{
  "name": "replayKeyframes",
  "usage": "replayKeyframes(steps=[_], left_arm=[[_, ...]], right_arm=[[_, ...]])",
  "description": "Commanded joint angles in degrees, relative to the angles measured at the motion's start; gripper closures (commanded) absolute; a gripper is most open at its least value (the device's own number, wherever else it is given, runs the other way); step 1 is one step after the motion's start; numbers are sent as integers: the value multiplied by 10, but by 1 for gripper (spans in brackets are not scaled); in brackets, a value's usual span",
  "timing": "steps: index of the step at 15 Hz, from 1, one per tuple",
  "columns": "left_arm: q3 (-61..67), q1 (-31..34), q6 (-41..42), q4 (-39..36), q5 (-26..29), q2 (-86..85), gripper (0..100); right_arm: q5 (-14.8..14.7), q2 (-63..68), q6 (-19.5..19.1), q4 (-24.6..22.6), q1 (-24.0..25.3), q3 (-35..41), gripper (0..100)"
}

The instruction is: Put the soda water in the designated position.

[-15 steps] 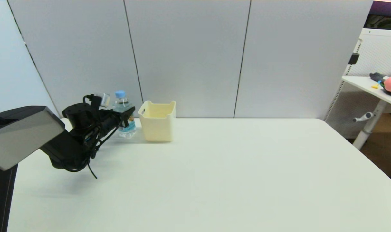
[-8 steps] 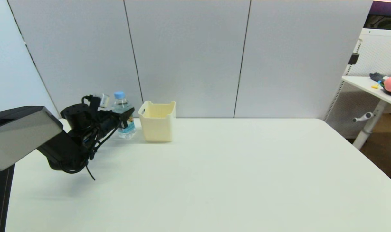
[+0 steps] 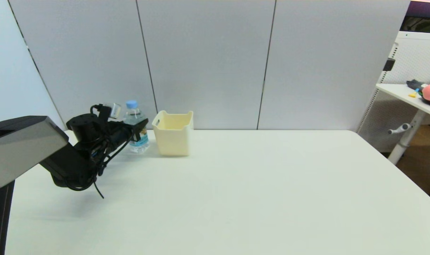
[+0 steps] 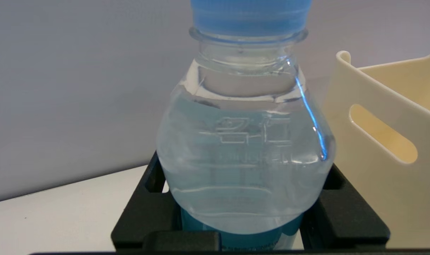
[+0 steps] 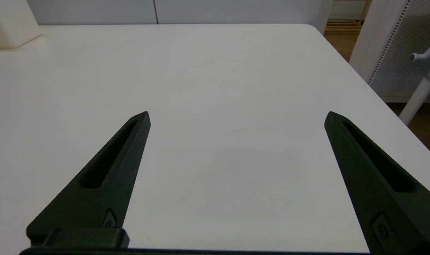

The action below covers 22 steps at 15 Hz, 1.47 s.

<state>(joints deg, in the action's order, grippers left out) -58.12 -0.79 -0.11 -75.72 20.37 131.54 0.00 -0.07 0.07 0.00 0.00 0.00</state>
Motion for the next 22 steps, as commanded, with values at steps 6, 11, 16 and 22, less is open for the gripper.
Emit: replayKeyframes(steps=[6,11,16,22], left_arm=[[-1,-1,4,-7,1,-1,0],[0,-1,4,-7,1,-12,0],[79,5,3,9,1,-149,0],[205,11,1,76,2,-425,0]], right_arm=[[0,1,0,0,0,0,0],[0,1,0,0,0,0,0],[0,1,0,0,0,0,0],[0,1,0,0,0,0,0]])
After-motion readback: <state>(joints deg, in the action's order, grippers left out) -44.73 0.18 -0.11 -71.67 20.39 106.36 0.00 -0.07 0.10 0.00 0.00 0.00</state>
